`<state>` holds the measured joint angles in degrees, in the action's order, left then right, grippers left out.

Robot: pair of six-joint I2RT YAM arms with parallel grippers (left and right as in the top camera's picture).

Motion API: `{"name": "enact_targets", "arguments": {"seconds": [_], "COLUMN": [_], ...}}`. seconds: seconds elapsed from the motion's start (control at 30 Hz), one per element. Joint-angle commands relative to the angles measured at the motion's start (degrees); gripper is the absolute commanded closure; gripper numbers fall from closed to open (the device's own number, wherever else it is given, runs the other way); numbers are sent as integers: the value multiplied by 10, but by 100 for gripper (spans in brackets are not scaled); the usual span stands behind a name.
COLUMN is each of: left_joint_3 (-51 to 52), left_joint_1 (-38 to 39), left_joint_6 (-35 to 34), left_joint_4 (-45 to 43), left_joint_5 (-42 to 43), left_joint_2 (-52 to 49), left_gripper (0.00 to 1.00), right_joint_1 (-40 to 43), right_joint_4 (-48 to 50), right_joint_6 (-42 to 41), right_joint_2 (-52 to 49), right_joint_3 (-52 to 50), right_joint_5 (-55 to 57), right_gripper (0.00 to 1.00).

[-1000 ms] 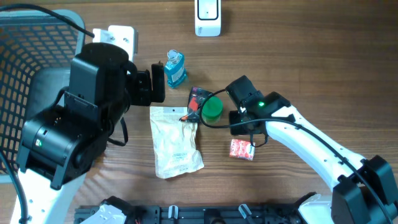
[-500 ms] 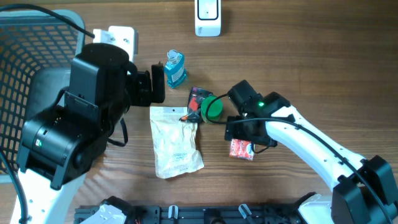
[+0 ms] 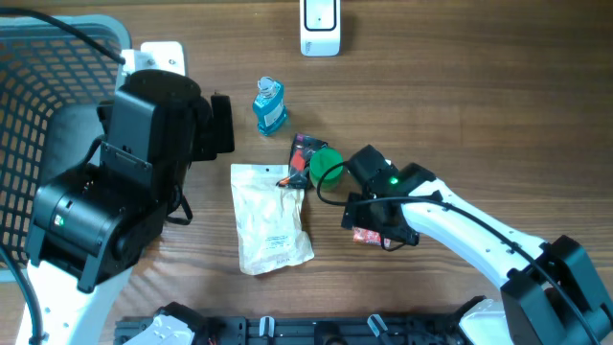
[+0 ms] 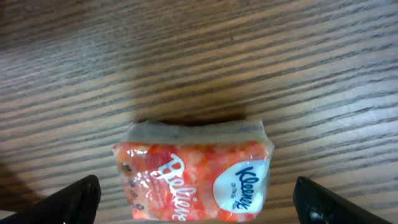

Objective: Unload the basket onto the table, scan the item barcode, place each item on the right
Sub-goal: 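Close the right gripper on the Kleenex tissue pack and lift it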

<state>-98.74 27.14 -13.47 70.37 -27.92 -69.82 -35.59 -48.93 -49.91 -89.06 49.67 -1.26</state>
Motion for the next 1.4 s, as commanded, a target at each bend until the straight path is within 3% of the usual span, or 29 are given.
{"name": "enact_targets", "arguments": {"seconds": [0.0, 0.43, 0.7, 1.0, 1.07, 1.23, 1.37], "left_joint_3": [-2, -2, -2, -2, -2, -2, -2], "left_joint_1": [-3, -3, -3, -3, -3, -3, -3], "left_joint_6": [-12, -21, -24, -25, -25, -25, -25], "left_joint_4": [0, 13, 20, 35, 39, 43, 43], "left_joint_5": [-22, -22, -22, -22, -22, -22, -22], "left_joint_2": [8, 8, 8, 8, 8, 8, 8], "left_gripper": [0, 0, 0, 0, 0, 0, 0], "right_joint_1": [-2, -2, -2, -2, -2, -2, -2], "right_joint_4": [17, 71, 78, 84, 84, 92, 92], "right_joint_6": [-12, 8, 24, 49, 52, 65, 64], "right_joint_2": [-7, -7, -11, -54, -64, -68, -68], "right_joint_3": [-19, -52, -52, -52, -52, -52, -51], "right_joint_5": [-7, -11, -7, -7, -7, -6, -7], "right_gripper": [0, 0, 8, 6, 8, 24, 26]}}
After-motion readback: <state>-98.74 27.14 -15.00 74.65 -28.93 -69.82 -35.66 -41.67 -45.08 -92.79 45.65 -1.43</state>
